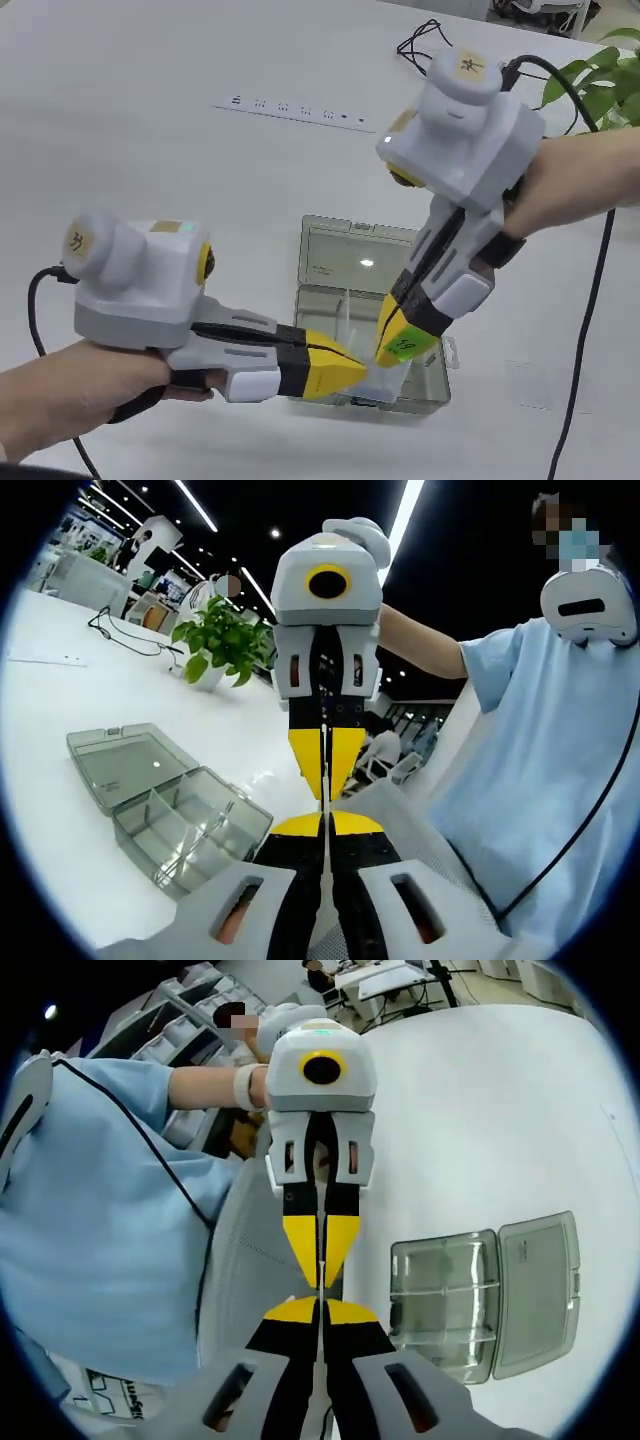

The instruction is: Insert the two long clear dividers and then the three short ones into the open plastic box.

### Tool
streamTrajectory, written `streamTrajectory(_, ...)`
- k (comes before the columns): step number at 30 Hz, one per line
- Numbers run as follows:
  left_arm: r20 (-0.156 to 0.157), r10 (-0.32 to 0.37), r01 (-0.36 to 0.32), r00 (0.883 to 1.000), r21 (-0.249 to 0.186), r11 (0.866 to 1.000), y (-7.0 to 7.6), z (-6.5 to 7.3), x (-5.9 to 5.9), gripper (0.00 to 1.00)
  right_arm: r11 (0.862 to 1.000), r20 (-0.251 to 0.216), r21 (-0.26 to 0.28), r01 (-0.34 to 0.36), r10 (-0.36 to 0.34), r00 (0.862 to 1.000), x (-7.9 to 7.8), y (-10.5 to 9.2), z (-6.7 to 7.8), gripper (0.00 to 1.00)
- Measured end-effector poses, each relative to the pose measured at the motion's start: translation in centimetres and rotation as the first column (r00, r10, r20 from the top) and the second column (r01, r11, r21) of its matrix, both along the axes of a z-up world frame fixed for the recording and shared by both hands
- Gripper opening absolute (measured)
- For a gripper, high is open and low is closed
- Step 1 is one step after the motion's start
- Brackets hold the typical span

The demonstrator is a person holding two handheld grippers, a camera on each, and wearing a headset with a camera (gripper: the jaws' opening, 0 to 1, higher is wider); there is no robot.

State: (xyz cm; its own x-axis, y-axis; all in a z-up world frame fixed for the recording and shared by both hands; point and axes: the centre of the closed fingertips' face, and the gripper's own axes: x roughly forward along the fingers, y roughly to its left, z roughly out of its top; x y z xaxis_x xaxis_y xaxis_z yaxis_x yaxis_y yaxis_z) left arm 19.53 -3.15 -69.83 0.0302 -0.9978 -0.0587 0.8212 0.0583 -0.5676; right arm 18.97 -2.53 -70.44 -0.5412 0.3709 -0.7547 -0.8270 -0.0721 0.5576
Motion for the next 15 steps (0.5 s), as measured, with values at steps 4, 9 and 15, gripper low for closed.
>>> streamTrajectory(4, 0.012, -0.002, 0.002, 1.0, 0.016, 1.0, 0.0, -0.2, -0.1, 0.0, 1.0, -0.001, -0.009, -0.005, 0.005, 1.0, -0.2, 0.0, -0.2, 0.02)
streamTrajectory(9, 0.033, 0.021, -0.022, 0.999, 0.042, 0.999, 0.3, -0.6, 0.3, 0.0, 1.0, 0.038, -0.019, -0.012, 0.012, 0.999, 0.5, 0.2, -0.5, 0.02)
streamTrajectory(15, 0.106, 0.041, -0.052, 0.993, 0.103, 0.993, 0.2, -1.5, 0.9, 0.0, 0.999, 0.087, -0.033, -0.026, 0.029, 0.996, 1.1, 0.2, -1.3, 0.02)
